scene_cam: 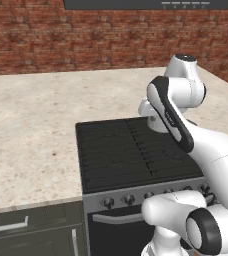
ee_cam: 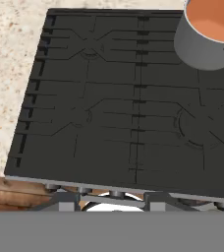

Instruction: Retrieve the steak from the fridge and place it on the saucepan with marinade on the stove.

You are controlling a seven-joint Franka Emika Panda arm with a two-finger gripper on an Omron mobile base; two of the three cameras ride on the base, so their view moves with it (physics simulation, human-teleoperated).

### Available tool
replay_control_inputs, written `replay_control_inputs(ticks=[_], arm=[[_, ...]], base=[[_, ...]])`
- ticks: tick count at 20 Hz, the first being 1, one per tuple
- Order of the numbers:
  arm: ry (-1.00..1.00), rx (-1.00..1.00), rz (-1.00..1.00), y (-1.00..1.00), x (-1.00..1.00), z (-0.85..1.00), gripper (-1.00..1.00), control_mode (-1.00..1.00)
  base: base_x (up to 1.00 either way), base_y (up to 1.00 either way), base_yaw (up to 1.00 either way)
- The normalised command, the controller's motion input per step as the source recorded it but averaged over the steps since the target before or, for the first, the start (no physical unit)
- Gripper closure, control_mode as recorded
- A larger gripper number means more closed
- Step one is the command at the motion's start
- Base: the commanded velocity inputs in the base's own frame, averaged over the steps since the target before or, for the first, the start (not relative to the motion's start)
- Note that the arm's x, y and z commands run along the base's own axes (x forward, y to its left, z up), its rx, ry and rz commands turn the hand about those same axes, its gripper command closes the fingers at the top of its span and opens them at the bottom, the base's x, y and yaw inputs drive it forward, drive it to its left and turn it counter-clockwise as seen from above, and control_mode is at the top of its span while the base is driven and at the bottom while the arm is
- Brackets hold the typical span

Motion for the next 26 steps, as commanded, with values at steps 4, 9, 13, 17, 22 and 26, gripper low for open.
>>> replay_control_inputs(ticks=[4,9,13,17,22,26], arm=[[0.00,0.00,0.00,0.00,-0.10,0.00,-1.00,-1.00],[0.00,0.00,0.00,0.00,0.00,0.00,-1.00,-1.00],[0.00,0.00,0.00,0.00,0.00,0.00,-1.00,-1.00],[0.00,0.00,0.00,0.00,0.00,0.00,-1.00,-1.00],[-0.03,0.00,0.07,0.00,-0.22,0.00,-1.00,-1.00],[-0.17,0.00,0.30,0.00,-0.61,0.00,-1.00,-1.00]], base=[[0.00,0.00,0.00],[0.00,0.00,0.00],[0.00,0.00,0.00],[0.00,0.00,0.00],[0.00,0.00,0.00],[0.00,0.00,0.00]])
